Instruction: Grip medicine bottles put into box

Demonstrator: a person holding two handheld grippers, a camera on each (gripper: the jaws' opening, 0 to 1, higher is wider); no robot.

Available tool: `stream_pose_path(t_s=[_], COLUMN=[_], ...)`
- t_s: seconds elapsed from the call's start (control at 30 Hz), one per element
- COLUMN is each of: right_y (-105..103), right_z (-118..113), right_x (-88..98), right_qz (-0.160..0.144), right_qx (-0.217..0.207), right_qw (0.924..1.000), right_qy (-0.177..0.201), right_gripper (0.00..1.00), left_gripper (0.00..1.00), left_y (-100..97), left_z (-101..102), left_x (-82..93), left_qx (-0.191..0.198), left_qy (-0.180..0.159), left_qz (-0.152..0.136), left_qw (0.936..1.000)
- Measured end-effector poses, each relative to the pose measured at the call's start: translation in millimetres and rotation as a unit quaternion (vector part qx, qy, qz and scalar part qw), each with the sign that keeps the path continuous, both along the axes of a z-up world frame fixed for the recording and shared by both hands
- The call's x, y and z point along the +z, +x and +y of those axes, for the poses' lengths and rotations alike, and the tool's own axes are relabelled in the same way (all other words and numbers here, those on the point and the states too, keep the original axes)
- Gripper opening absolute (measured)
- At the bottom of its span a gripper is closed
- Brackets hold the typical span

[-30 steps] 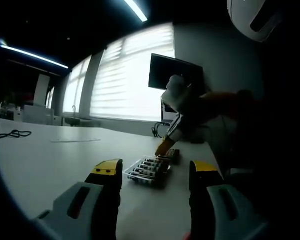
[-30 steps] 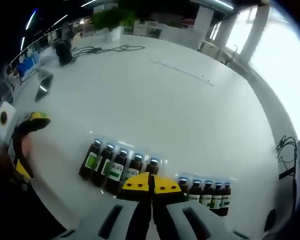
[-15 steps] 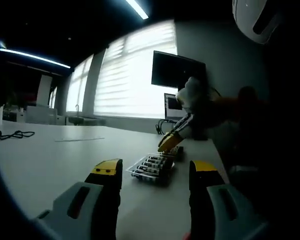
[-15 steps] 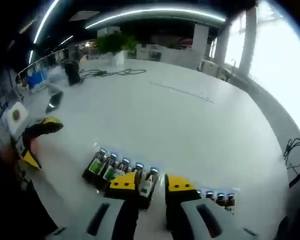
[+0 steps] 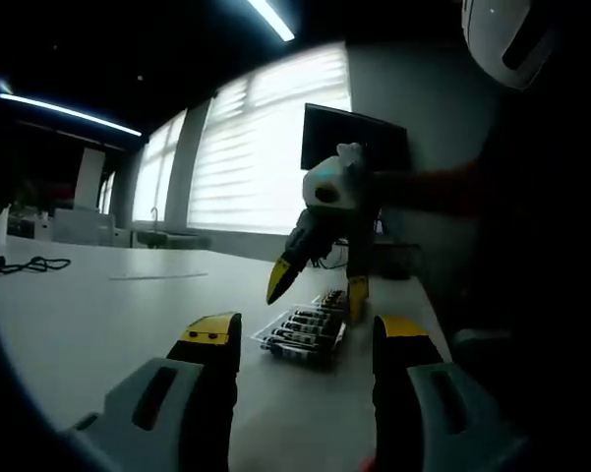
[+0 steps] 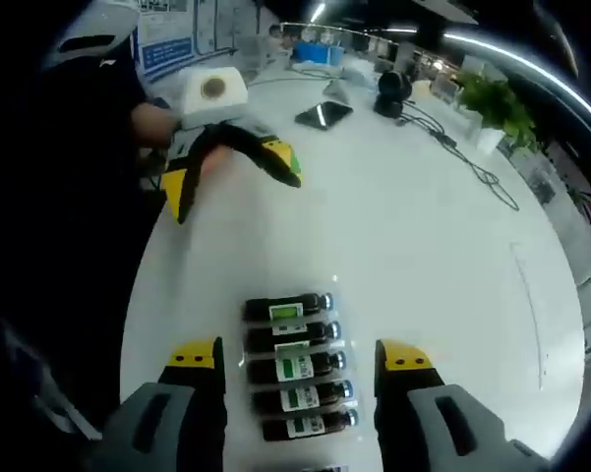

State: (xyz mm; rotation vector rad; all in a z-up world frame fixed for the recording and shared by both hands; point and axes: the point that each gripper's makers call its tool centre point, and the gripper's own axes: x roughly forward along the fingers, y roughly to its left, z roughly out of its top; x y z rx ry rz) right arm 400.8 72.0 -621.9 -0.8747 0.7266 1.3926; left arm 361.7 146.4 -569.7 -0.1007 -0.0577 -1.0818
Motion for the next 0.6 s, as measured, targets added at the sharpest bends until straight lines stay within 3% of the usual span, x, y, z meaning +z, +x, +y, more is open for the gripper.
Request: stream_pose_path(t_s=[0.13,0.3,0.47,0.6], right_y=[-1.1,-5.0,0.9,8.2], right_z=[1.1,2.5,5.5,11.7], right_x=[-10.8,-18.7,-17.2,-16.3], right_qz=[0.009,-0.002,0.008,0.008], right_qx=[0.017,0.024,-0.029,-0.046], right_qw=[0.9994,0.9987,0.9988,0.9983], right_qy=[-0.030,-0.044,-0.040,-0.034], right_gripper=[0.54,0.52,0.51,0.51], left_gripper=[0.46,0.46,0.46,0.46], left_y=[-0.1,-0.5,-2.0,-2.5], left_z=[-0.4,-0.6,-1.2,-1.2], left_x=[-0.3,0.3,1.0,1.4], left_qx=[0.000,-0.002,-0.005,-0.006], left_qy=[0.001,0.000,-0.001,-0.001], left_qz=[0.000,-0.001,-0.002,-0.004], left_qw=[1.0000,1.0000,1.0000,1.0000])
